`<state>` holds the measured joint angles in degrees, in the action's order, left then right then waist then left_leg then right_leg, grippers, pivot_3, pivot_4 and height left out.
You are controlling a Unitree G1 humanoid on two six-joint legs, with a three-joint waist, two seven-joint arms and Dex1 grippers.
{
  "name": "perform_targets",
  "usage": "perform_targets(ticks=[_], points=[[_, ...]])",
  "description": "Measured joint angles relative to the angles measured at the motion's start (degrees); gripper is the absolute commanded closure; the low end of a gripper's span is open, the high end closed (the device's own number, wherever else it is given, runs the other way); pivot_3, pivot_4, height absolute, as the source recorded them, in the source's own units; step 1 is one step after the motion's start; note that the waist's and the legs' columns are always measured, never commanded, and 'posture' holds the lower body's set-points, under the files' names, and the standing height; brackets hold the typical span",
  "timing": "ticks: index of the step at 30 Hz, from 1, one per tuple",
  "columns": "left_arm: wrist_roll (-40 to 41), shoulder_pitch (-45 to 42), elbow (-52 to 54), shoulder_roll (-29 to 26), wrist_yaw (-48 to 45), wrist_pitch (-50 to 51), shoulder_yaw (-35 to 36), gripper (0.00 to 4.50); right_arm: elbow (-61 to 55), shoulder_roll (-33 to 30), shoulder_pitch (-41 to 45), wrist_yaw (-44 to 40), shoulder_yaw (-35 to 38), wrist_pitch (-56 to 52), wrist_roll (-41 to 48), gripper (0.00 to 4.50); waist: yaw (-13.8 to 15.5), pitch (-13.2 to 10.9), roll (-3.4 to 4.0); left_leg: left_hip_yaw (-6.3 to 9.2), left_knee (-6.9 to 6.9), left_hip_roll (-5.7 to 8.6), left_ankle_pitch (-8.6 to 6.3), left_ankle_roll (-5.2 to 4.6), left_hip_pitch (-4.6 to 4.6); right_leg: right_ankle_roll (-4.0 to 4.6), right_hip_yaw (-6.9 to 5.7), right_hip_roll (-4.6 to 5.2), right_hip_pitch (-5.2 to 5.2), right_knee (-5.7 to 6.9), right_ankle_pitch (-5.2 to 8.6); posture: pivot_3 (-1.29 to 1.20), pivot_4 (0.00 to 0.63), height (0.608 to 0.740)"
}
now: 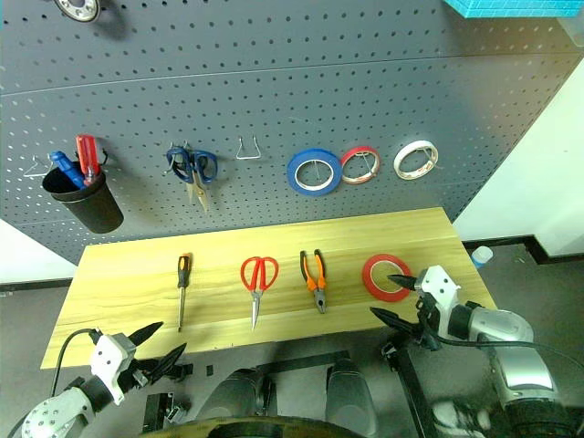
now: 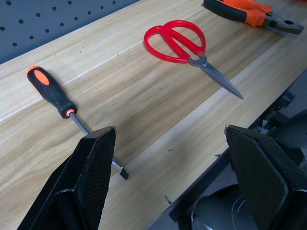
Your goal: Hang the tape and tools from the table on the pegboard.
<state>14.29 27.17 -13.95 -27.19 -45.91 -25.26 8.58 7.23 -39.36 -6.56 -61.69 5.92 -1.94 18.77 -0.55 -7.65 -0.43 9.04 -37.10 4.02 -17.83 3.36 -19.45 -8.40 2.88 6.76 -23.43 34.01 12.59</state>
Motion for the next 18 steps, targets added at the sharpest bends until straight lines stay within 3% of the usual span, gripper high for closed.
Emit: perform_targets(ticks=[10, 18], points=[[-0.1, 0.0, 0.5, 0.0, 0.1, 0.7, 0.0, 0.72, -3.9, -0.7, 0.0, 2.2, 0.0, -7.1, -0.1, 0.0, 0.0, 0.0, -0.01, 0.0, 0.0, 0.0, -0.01, -0.01, -0.01, -0.01, 0.0, 0.0, -0.01, 0.01, 0.0, 0.0, 0.1, 0.738], [-0.3, -0.1, 0.4, 0.0, 0.1, 0.9, 0.0, 0.72, -1.8, -0.7, 0.0, 1.8, 0.0, -5.0, -1.0, 0.0, 0.0, 0.0, -0.02, 0.01, 0.0, 0.0, -0.01, -0.01, 0.0, -0.01, -0.01, 0.0, -0.01, -0.01, 0.0, 0.0, 0.097, 0.738]])
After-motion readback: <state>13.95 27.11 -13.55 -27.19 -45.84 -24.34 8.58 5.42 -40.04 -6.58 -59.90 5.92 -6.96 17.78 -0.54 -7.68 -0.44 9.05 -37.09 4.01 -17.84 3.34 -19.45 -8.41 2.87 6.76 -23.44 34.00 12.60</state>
